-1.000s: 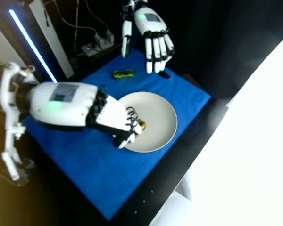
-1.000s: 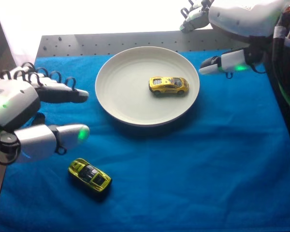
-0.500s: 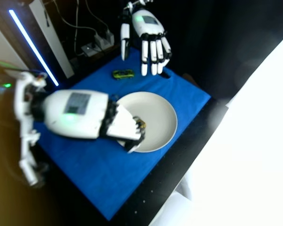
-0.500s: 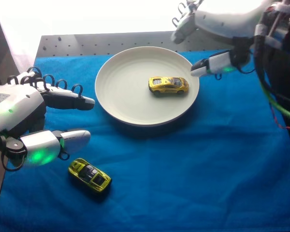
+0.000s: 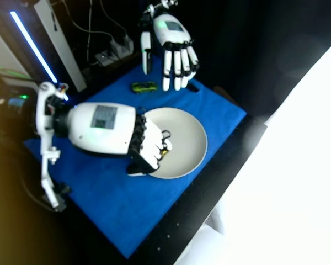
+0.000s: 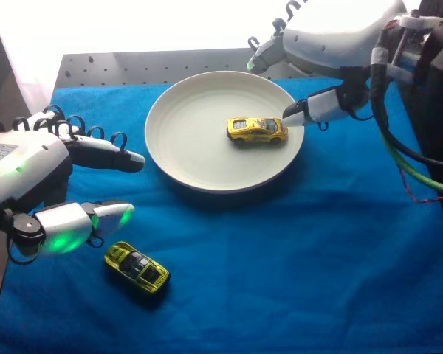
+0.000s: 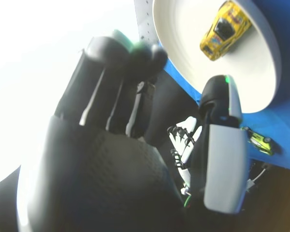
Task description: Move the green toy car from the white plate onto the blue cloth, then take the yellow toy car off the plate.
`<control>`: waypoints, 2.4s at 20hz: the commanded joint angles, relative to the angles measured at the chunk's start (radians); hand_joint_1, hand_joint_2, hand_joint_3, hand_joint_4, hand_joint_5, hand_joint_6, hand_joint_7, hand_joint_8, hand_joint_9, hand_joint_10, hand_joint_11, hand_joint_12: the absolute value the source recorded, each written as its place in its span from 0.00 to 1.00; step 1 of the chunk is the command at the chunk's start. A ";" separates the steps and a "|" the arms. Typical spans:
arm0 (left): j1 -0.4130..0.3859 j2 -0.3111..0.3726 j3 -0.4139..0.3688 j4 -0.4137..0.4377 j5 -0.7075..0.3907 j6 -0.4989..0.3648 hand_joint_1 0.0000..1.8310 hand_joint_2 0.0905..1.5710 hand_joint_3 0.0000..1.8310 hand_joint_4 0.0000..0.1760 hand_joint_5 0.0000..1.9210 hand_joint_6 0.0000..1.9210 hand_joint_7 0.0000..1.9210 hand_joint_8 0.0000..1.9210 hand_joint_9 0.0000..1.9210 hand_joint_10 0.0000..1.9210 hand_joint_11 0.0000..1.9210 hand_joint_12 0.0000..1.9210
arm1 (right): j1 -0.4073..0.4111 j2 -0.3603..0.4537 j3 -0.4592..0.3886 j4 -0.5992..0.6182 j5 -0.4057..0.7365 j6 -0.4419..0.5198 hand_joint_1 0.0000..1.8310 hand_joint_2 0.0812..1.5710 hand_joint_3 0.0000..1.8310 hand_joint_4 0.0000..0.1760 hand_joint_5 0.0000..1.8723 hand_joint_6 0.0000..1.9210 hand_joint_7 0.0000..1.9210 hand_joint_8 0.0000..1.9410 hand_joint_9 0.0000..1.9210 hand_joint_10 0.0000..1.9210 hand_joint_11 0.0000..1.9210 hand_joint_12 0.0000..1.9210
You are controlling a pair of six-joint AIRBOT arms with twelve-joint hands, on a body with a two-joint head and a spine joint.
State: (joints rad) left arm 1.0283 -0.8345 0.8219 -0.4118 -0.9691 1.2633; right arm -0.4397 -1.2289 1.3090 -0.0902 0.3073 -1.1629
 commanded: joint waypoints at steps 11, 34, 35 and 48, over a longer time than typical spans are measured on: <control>-0.007 -0.011 0.007 0.022 -0.112 -0.021 0.35 0.75 0.00 0.60 0.37 0.00 0.35 0.02 0.11 0.56 0.00 0.87 | 0.005 -0.059 0.047 -0.013 0.048 -0.021 0.49 0.58 0.00 0.00 0.37 0.00 0.37 0.78 0.41 0.93 0.47 1.00; -0.007 -0.018 0.011 0.032 -0.115 -0.054 0.39 0.76 0.00 0.44 0.38 0.00 0.34 0.01 0.16 0.40 0.00 0.81 | -0.010 -0.129 0.123 -0.012 -0.009 -0.021 0.48 0.62 0.00 0.00 0.41 0.01 0.44 0.01 0.28 0.49 0.18 0.86; -0.007 -0.019 0.011 0.032 -0.115 -0.055 0.39 0.76 0.00 0.44 0.38 0.00 0.34 0.01 0.16 0.40 0.00 0.81 | -0.010 -0.132 0.127 -0.012 -0.011 -0.021 0.48 0.62 0.00 0.00 0.41 0.01 0.44 0.01 0.28 0.49 0.18 0.86; -0.007 -0.020 0.013 0.035 -0.119 -0.069 0.41 0.77 0.00 0.42 0.37 0.00 0.34 0.00 0.17 0.35 0.00 0.79 | -0.020 -0.155 0.146 -0.012 -0.021 -0.021 0.52 0.62 0.00 0.00 0.43 0.00 0.40 0.12 0.29 0.45 0.19 0.84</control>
State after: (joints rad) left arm 1.0283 -0.8516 0.8303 -0.3958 -0.9699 1.2030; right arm -0.4660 -1.3808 1.4509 -0.1013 0.1780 -1.1790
